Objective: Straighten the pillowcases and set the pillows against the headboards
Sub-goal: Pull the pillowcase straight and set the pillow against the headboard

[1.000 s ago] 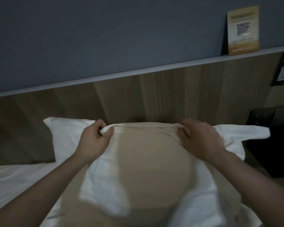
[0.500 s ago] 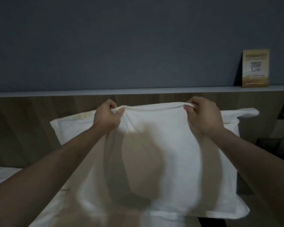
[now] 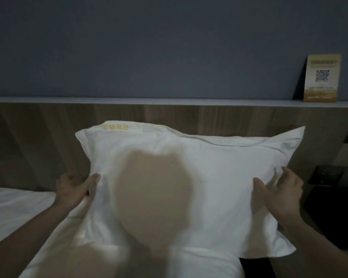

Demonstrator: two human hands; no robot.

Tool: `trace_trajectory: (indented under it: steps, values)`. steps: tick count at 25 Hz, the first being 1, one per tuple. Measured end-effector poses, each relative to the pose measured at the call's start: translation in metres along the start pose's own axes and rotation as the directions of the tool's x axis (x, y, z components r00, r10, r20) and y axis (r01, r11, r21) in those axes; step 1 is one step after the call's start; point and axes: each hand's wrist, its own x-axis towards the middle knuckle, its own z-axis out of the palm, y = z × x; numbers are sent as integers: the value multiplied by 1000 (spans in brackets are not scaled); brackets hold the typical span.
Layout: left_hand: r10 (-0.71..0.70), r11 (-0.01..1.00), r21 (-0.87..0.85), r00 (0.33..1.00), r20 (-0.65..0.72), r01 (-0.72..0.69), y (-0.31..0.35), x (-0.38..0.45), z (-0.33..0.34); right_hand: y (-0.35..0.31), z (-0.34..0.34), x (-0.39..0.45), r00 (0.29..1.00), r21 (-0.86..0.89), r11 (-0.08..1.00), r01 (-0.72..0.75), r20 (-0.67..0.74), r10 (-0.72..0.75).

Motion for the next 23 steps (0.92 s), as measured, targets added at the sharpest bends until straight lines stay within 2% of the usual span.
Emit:
trace_trajectory:
  steps: [2,4,6,9,11,13,15,18,19,21,23]
  values:
    - [-194,971,-95,954,229,220,-25,-8,14,20,4,-2,967,167,955,-246,105,230]
    - [-271,936,-133,908,321,326,-35,-9,31,32,11,-4,917,261,884,-388,204,342]
    - [-260,935,-144,901,348,325,-39,-4,45,42,22,-5,896,250,870,-425,255,364]
    - [-239,961,-73,930,278,269,-38,14,53,33,26,-2,892,254,870,-423,287,350]
    - [-153,987,-7,962,225,159,-27,16,45,23,25,3,918,342,863,-372,274,287]
    - [-91,995,-37,990,111,96,-34,20,38,18,26,1,940,388,869,-307,266,214]
    - [-89,995,-32,994,58,91,-41,14,32,20,26,-6,956,339,905,-259,223,190]
    - [-119,991,76,990,78,113,-54,17,20,22,30,-12,944,158,955,-250,261,203]
    - [-124,987,109,991,47,119,-48,22,15,21,30,-9,948,141,962,-233,252,193]
    - [-105,989,100,994,-17,106,-31,43,5,4,25,-6,983,138,982,-129,147,108]
    - [-12,999,53,1000,-16,13,-1,62,-4,-24,18,-3,994,115,987,109,-1,-110]
